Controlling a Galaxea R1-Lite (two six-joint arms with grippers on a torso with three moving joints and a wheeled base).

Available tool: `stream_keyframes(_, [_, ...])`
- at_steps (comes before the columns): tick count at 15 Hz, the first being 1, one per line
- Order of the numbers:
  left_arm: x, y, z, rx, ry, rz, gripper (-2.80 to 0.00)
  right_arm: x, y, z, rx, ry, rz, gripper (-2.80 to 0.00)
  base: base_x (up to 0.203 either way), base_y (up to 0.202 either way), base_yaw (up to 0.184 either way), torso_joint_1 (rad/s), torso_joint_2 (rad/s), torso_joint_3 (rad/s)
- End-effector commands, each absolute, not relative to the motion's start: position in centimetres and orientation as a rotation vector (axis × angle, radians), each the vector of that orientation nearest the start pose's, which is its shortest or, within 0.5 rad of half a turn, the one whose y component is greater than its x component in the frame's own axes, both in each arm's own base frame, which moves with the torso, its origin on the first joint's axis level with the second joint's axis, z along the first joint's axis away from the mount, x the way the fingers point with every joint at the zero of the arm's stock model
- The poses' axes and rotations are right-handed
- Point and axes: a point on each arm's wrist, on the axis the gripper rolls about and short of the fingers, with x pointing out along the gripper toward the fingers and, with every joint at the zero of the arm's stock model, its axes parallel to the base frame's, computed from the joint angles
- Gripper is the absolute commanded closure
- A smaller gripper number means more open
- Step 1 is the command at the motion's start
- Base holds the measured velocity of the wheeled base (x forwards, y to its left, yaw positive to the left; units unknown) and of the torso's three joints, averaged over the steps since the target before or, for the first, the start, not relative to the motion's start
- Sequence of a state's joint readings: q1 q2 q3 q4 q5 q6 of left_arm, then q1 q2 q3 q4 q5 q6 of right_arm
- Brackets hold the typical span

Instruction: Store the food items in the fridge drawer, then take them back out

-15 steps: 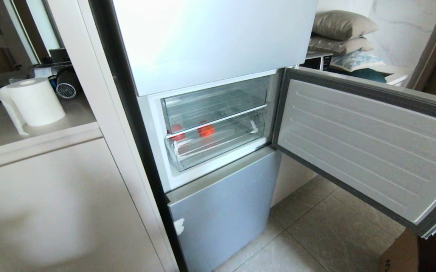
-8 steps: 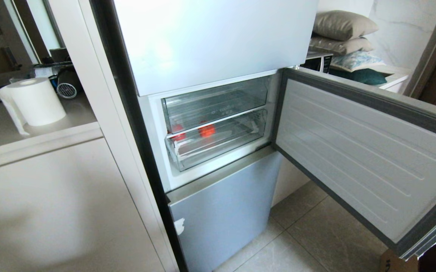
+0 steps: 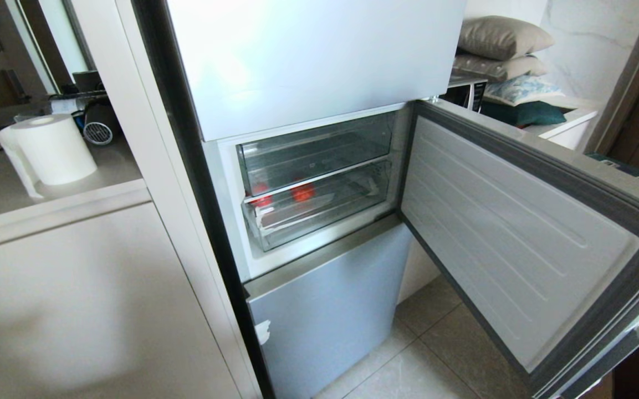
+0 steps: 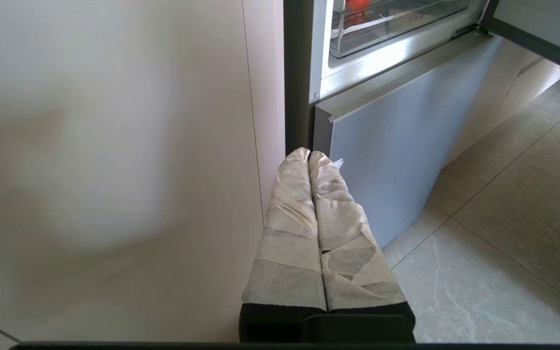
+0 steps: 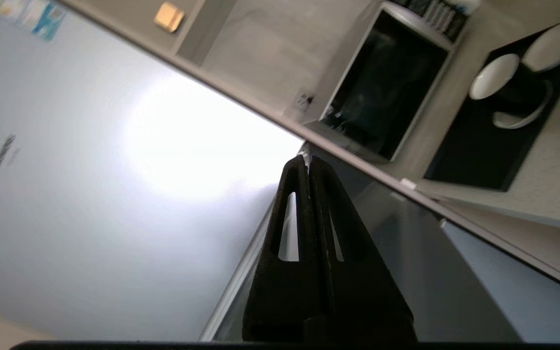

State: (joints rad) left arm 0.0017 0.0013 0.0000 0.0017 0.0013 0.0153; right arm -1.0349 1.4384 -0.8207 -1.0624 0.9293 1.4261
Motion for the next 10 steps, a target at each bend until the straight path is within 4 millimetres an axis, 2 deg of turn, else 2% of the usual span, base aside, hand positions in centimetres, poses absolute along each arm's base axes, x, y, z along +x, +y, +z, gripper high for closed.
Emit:
stream_keyframes(1, [-2.3,0.0,7.5,0.015,0.004,0.003,0.00,15.8,-19.8,26.7,1.035,-0.250,-0.166,0.00,0.000,0.000,0.000,0.000,0.00,0.000])
stream_keyframes(2, [-2.3,0.0,7.5,0.015,0.003,0.003,0.00,17.2,-19.5,25.1,1.007,-0.233,-0.331,0.00,0.000,0.000,0.000,0.000,0.00,0.000])
stream_keyframes(4, [-2.3,0.0,7.5,0.015,0.003,0.003,0.00,21.3,-16.4,22.6,0.942,-0.120,-0.383,0.00,0.000,0.000,0.000,0.000,0.00,0.000])
stream_keyframes(7, [-2.3,0.0,7.5,0.015,0.003,0.003,0.00,25.9,-9.8,19.9,0.780,0.071,-0.252,0.00,0.000,0.000,0.000,0.000,0.00,0.000])
stream_keyframes(10, [-2.3,0.0,7.5,0.015,0.003,0.003,0.00,28.2,-4.7,19.1,0.702,0.164,-0.132,0.00,0.000,0.000,0.000,0.000,0.00,0.000])
